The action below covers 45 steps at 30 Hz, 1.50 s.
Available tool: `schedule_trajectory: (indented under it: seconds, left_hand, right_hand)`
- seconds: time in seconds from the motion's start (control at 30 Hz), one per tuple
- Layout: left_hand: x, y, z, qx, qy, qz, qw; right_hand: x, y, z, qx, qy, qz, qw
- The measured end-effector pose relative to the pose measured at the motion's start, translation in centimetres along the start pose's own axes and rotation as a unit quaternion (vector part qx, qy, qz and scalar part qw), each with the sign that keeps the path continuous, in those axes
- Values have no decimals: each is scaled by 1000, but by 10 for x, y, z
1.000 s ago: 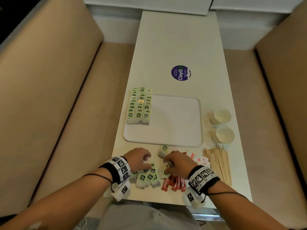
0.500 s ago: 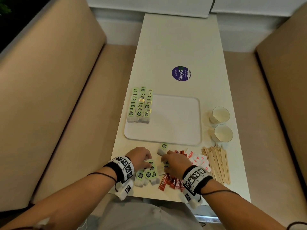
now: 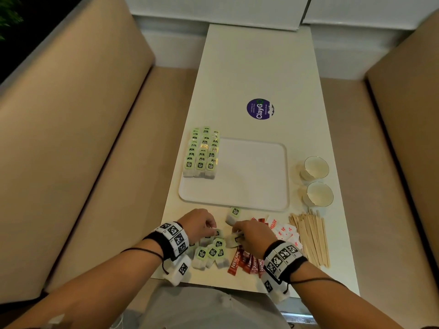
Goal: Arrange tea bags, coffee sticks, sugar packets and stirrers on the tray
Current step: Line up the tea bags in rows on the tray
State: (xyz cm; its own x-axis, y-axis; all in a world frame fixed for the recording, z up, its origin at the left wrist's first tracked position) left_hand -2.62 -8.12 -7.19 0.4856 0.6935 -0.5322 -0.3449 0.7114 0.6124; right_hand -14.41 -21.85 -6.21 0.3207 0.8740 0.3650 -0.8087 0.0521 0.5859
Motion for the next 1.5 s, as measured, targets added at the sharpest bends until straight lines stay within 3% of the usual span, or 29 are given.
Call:
schedule_trajectory:
  seconds: [0.17, 0.37, 0.63, 0.77, 0.93, 1.07, 1.27, 1.4, 1.5]
  left_hand:
    - [5, 1, 12, -5, 29, 2, 1000]
    - [6, 4, 33, -47, 84, -2, 995]
    - [-3, 3, 66, -115, 174, -11, 978]
    - [-13, 7, 74, -84, 326, -21, 941]
    - [-25, 13, 74, -46, 509, -28, 859]
    - [-30, 21, 76, -48, 594, -20, 803]
    - [-26, 21, 79, -35, 602, -33, 797]
    - [-22, 20, 83, -14, 627, -50, 777]
    - [-20, 24, 90, -23, 612, -65, 787]
  right_hand:
    - [0, 5, 17, -56, -31, 3, 998]
    - [14, 10, 47, -127, -18, 67, 989]
    - [41, 7, 70, -64, -109, 162, 979]
    - [54, 3, 86, -72, -142, 179, 971]
    - [61, -6, 105, -131, -196, 165, 958]
    - [66, -12, 114, -147, -222, 145, 953]
    - [75, -25, 121, -157, -223, 147, 951]
    - [78, -34, 124, -173, -229, 146, 947]
    - [80, -41, 125, -177, -233, 148, 945]
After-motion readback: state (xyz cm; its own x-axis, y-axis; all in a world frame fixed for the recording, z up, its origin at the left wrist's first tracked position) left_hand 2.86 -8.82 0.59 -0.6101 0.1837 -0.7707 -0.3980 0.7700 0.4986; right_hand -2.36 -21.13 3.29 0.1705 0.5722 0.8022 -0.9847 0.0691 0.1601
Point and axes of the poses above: each hand's wrist, its own y-axis away from the middle knuckle, its own z-axis out of the back of the hand, x = y × z, the point moved 6 cm from there along -y, towards the middle knuckle, and after that the axes turned 6 degrees about x, right-handed, at the moved point
